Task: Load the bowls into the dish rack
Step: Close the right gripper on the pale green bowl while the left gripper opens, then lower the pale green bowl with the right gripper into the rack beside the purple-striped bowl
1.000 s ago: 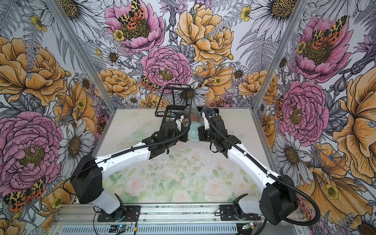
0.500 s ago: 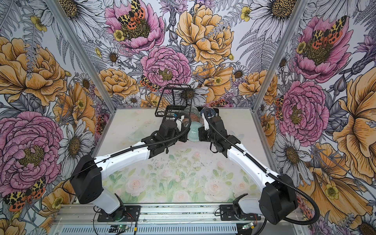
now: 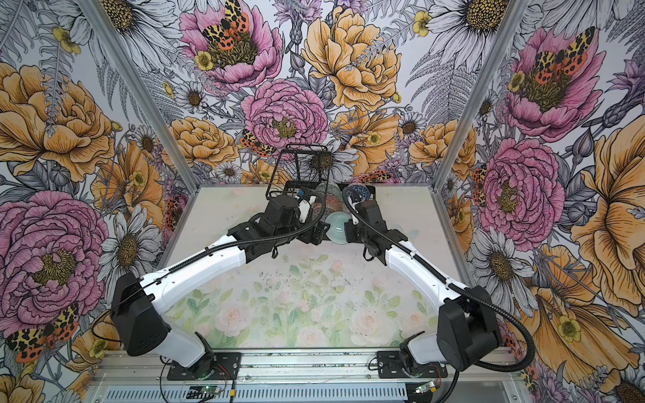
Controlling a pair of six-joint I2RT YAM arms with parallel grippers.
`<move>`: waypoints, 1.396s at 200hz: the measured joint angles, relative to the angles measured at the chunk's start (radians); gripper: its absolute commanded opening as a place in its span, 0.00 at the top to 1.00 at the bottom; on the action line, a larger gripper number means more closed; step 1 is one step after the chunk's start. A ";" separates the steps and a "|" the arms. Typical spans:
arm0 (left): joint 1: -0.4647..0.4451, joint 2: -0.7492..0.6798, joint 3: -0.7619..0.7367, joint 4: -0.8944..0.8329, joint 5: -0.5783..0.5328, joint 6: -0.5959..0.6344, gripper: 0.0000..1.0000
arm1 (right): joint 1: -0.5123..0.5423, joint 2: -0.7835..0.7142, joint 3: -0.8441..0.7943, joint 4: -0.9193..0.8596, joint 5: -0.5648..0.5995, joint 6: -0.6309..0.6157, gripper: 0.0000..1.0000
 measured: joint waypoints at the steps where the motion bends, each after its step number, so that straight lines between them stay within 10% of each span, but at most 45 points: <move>1: 0.001 -0.002 0.000 -0.004 0.000 0.000 0.01 | 0.000 0.002 0.000 0.002 0.003 -0.008 1.00; 146: 0.115 -0.089 -0.012 -0.161 -0.011 0.040 0.01 | -0.121 0.277 -0.154 0.829 0.060 -0.722 1.00; 279: 0.130 -0.099 -0.045 -0.173 -0.011 0.045 0.01 | -0.187 0.433 -0.174 1.065 0.000 -0.947 1.00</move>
